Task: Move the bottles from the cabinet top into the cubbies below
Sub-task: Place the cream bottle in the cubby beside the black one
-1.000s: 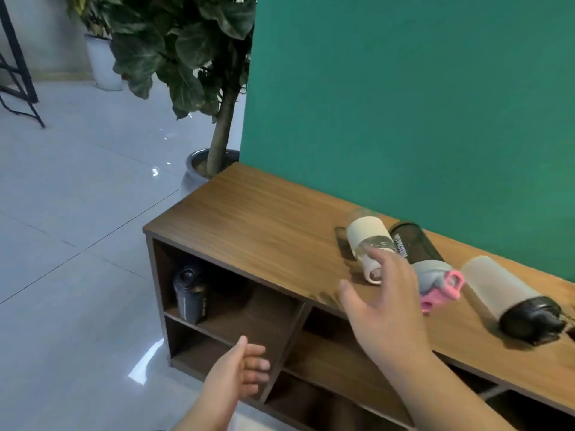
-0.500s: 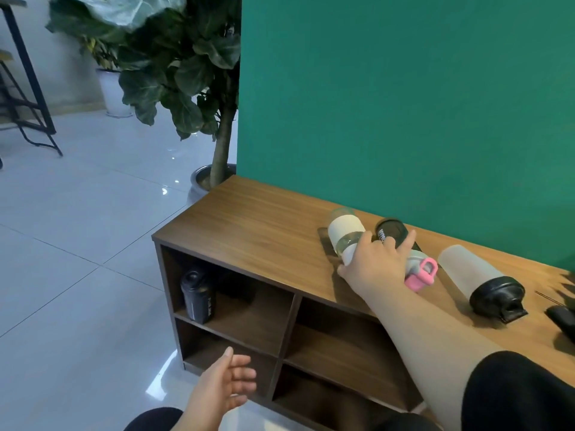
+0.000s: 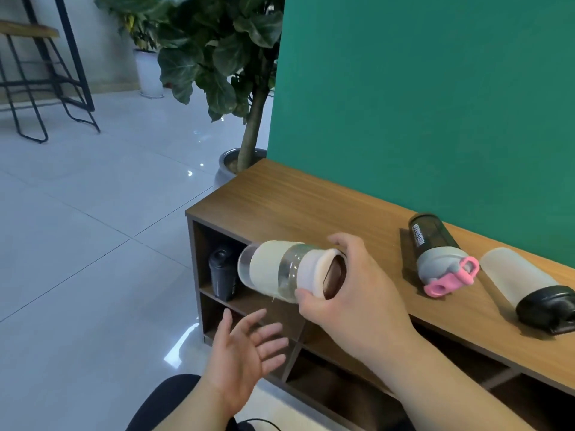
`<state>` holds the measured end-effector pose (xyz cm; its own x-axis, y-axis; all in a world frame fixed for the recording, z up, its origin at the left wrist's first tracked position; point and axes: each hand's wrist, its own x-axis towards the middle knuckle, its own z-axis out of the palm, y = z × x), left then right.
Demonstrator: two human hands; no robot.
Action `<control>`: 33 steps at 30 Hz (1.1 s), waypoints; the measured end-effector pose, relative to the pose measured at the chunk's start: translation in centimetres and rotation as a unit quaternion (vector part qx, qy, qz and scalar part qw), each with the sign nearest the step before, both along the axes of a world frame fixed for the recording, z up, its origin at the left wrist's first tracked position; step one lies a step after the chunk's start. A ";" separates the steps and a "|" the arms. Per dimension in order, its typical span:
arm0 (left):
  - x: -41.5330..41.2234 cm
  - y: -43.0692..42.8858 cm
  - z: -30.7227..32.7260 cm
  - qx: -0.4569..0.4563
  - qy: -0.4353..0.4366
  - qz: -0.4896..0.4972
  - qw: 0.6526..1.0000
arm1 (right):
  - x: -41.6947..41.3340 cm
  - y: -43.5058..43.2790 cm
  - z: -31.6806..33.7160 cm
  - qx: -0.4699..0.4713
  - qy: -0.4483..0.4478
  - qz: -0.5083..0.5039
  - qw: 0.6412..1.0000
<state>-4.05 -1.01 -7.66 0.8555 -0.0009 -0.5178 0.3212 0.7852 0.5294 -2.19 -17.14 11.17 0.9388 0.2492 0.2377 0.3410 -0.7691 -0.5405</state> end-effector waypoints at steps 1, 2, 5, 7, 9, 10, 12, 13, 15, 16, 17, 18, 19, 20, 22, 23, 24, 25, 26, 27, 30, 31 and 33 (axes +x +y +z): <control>-0.2 0.2 0.0 -0.025 -0.009 0.016 1.000 | -0.4 0.6 -0.7 0.003 0.023 0.015 1.000; -0.3 0.4 0.1 -0.045 -0.018 0.028 0.998 | -0.6 1.2 -1.5 0.005 0.045 0.027 0.999; -0.4 0.7 0.1 -0.050 -0.025 0.049 0.997 | -0.1 2.7 -4.9 0.005 0.094 0.039 0.995; -0.2 0.5 -0.3 -0.035 0.019 0.056 0.998 | 0.6 3.5 -7.4 0.028 0.115 0.021 0.993; 0.3 0.4 -0.8 -0.037 0.066 0.067 0.995 | 1.2 4.2 -10.0 0.090 0.135 -0.009 0.987; 0.6 0.2 -1.2 -0.042 0.081 0.071 0.993 | 1.5 4.5 -11.3 0.127 0.147 -0.022 0.981; 1.5 0.1 -2.1 -0.062 0.106 0.075 0.990 | 2.1 5.1 -13.9 0.190 0.175 -0.052 0.965; 1.9 0.0 -2.4 -0.074 0.118 0.075 0.987 | 2.6 5.4 -15.2 0.218 0.183 -0.068 0.956; 3.0 -0.2 -2.9 -0.090 0.132 0.068 0.985 | 3.7 5.9 -17.3 0.255 0.193 -0.091 0.943; 3.5 -0.3 -3.1 -0.100 0.131 0.066 0.984 | 4.2 6.2 -18.0 0.263 0.198 -0.098 0.939; 4.0 -0.3 -3.3 -0.107 0.131 0.068 0.983 | 4.6 6.5 -18.4 0.262 0.200 -0.100 0.939; 4.6 -0.5 -3.5 -0.110 0.133 0.071 0.983 | 5.0 6.8 -18.7 0.258 0.197 -0.101 0.940; 5.2 -0.6 -3.9 -0.109 0.133 0.071 0.983 | 5.5 7.0 -18.9 0.250 0.194 -0.101 0.943; 5.8 -0.7 -4.3 -0.108 0.133 0.067 0.983 | 6.1 7.1 -19.2 0.241 0.192 -0.102 0.946; 7.0 -0.8 -5.6 -0.111 0.149 0.052 0.981 | 7.4 7.2 -19.8 0.221 0.190 -0.106 0.951; 7.5 -0.7 -6.2 -0.120 0.157 0.043 0.979 | 8.0 7.1 -20.2 0.210 0.190 -0.109 0.953; 7.9 -0.7 -6.7 -0.130 0.156 0.036 0.978 | 8.6 7.1 -20.6 0.200 0.190 -0.112 0.955; 8.3 -0.7 -7.3 -0.139 0.153 0.035 0.978 | 9.1 7.0 -21.1 0.189 0.187 -0.114 0.957; 8.7 -0.7 -7.9 -0.145 0.151 0.038 0.977 | 9.6 6.9 -21.5 0.180 0.183 -0.115 0.960; 9.0 -0.7 -8.4 -0.146 0.149 0.043 0.977 | 9.9 6.9 -22.0 0.171 0.180 -0.116 0.962; 9.5 -0.8 -9.5 -0.138 0.149 0.055 0.978 | 10.6 6.9 -23.0 0.158 0.182 -0.122 0.963; 9.7 -0.9 -9.6 -0.136 0.149 0.053 0.978 | 10.8 6.9 -23.4 0.154 0.182 -0.123 0.963; 10.0 -1.1 -10.0 -0.131 0.149 0.046 0.979 | 11.2 7.0 -24.0 0.141 0.183 -0.123 0.965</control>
